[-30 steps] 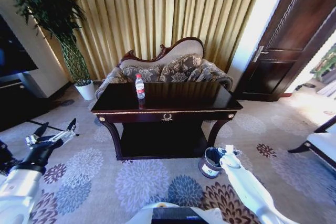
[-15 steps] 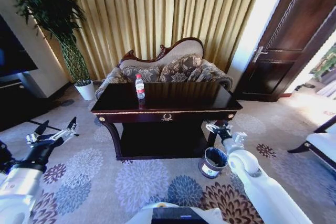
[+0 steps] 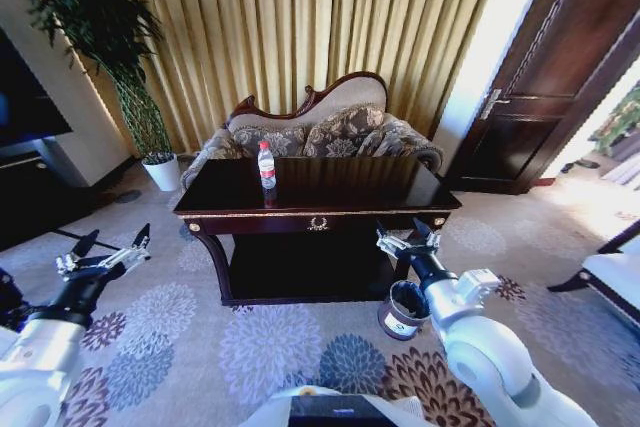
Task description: Move to the front of the table and place the trash on the table into the trash bin.
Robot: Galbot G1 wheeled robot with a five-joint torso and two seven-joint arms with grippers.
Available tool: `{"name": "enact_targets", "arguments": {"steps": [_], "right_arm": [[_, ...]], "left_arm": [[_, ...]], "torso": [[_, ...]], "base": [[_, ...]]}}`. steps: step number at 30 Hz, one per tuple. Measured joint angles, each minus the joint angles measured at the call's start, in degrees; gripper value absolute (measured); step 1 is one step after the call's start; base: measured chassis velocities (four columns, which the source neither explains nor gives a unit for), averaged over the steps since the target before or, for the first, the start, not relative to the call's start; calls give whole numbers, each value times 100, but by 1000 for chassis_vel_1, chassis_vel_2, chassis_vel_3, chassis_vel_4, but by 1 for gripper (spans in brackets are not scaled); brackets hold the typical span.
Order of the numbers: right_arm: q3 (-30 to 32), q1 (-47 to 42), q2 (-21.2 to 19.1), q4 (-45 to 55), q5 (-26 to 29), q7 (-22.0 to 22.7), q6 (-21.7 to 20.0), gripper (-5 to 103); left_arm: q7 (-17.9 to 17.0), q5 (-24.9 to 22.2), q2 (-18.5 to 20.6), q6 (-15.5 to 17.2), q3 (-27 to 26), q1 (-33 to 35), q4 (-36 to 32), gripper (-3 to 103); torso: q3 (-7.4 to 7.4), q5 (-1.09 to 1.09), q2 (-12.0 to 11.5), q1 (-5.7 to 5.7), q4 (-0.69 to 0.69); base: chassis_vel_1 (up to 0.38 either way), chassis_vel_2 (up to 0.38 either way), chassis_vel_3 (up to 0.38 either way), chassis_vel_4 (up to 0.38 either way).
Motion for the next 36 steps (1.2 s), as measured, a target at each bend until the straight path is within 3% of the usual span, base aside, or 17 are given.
{"name": "enact_targets", "arguments": {"steps": [12,36], "right_arm": [[-31,35,-35,-64,-38,-9,-5,100],[-97,11,-69,-76,-112,-21,-118,100]], "left_arm": [[-3,6,28,2,-17,2,0,100],[-28,10,49,16,-23,-11,0,100]], "torso": [[-1,0,1,-1,-1],[0,0,-1,1,0]], "base": [[-6,7,4,-7],[-129,126,134,-131]]}}
